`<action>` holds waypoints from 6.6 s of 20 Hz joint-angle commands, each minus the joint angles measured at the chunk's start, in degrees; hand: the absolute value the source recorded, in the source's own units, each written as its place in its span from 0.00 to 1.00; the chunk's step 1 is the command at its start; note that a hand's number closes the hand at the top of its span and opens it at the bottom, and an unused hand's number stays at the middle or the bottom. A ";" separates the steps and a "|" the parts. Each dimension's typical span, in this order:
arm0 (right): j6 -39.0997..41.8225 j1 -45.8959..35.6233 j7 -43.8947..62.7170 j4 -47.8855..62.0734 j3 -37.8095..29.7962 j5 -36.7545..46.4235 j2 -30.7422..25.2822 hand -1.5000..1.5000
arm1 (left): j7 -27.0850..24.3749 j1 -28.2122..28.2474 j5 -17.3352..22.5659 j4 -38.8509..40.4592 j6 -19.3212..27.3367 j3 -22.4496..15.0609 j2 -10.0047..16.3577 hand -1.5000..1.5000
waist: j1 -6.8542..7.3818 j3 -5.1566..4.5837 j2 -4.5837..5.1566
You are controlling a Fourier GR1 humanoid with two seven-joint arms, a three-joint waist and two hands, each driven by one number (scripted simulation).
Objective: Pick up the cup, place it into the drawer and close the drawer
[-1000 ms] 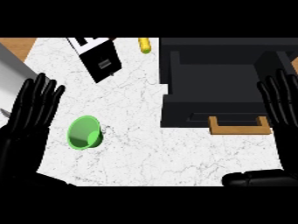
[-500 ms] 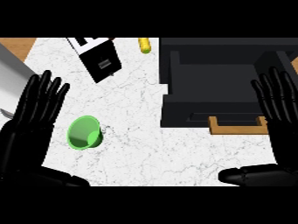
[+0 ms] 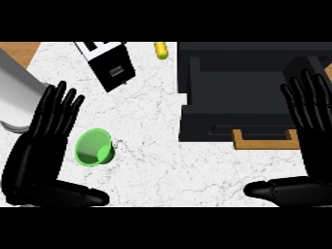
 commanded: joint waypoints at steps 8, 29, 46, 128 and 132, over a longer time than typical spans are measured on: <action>0.93 -1.74 -2.03 3.09 -0.97 0.20 -0.39 0.00 | 0.18 4.68 -0.66 0.82 -1.05 1.02 1.05 0.00 | 0.13 0.01 0.00; -0.35 -0.57 2.35 -1.54 0.61 0.72 0.50 0.00 | -24.83 0.25 -3.71 37.61 -8.45 11.03 6.32 0.00 | -0.15 -0.01 0.04; 1.47 -4.27 3.89 0.10 -2.32 -1.65 -1.80 0.00 | -36.14 -8.16 -6.33 58.73 -5.89 12.96 5.65 0.00 | -0.09 -0.01 0.05; 1.48 -1.41 7.35 -4.88 -3.35 -3.22 -1.68 0.00 | -17.10 -26.83 4.93 28.64 9.22 0.68 -1.31 1.00 | -0.23 0.03 -0.13; 2.83 1.38 5.82 -5.20 -2.54 -2.54 -1.63 0.00 | -13.92 -28.82 3.26 25.86 11.80 -0.32 -1.32 1.00 | -0.23 0.03 -0.10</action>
